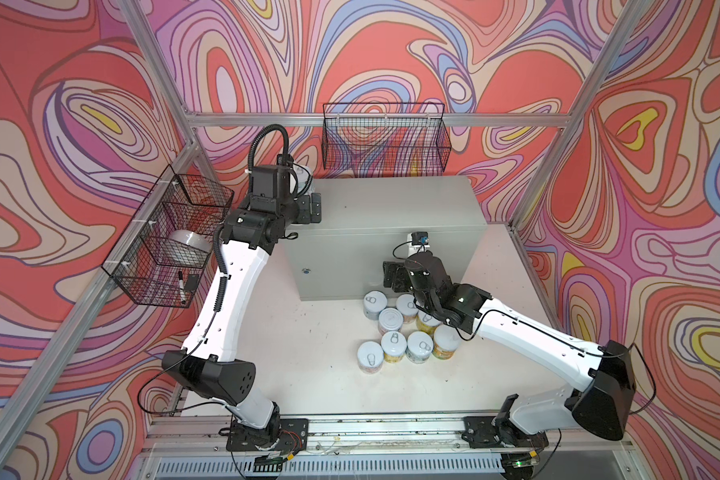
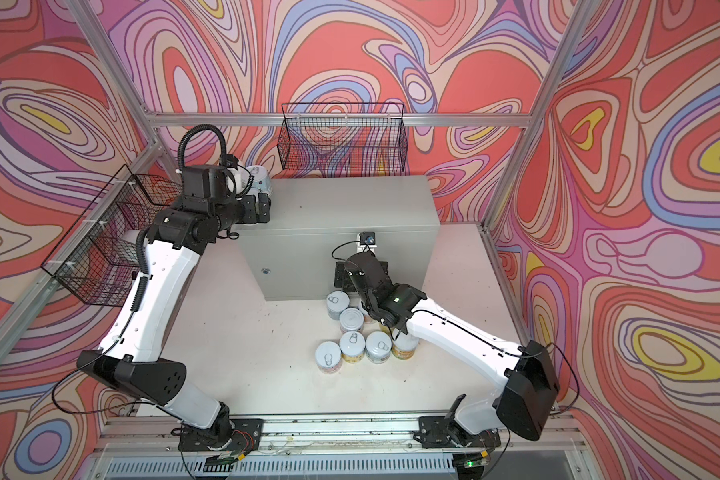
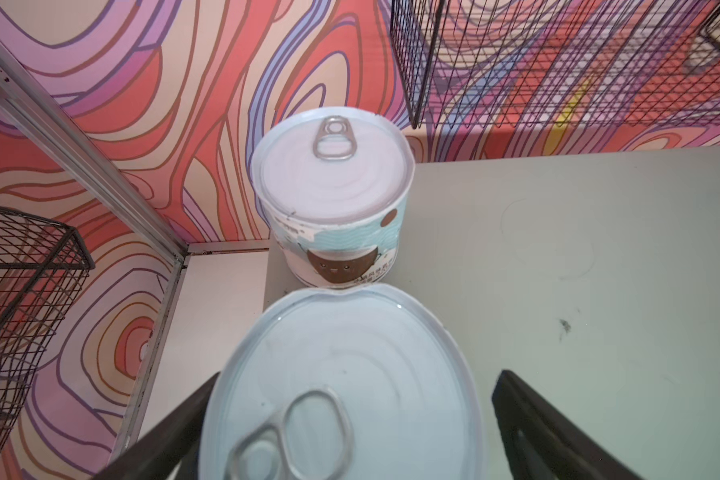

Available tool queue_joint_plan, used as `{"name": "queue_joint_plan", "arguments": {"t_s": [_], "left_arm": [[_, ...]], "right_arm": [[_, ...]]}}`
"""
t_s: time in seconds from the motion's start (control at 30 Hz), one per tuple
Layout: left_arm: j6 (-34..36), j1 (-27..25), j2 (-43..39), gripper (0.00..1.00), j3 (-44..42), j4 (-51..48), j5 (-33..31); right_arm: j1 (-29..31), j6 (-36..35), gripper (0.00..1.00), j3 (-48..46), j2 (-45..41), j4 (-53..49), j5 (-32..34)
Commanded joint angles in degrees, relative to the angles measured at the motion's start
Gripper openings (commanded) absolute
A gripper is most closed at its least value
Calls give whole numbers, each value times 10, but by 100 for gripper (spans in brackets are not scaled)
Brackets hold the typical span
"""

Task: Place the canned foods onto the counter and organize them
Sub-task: 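Carry the can over the box top beside the first can, then lower the can onto the box top and open the left gripper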

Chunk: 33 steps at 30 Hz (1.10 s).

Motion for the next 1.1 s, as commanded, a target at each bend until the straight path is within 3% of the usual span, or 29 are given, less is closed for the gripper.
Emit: {"name": "queue_joint_plan", "arguments": {"t_s": [0.0,0.17,0.5,0.73,0.83,1.07], "left_arm": [[5,3,-16,100,-1,32,4],[6,2,-37,100,-18,30,-16],[18,2,-165,97,-174,115,9],[24,4,-179,69,-210,119,-13],[21,5,-171,47,-211,113,-16],[8,10,-163,47,-236,136,-19]], "right_arm": [[-4,5,94,-7,-4,9,-7],[-4,9,94,-10,-7,9,-12],[-5,11,94,-14,0,20,-28],[-5,8,93,-12,4,25,-33],[-5,6,93,-14,2,25,-32],[-7,9,93,-23,-5,24,-28]]}}
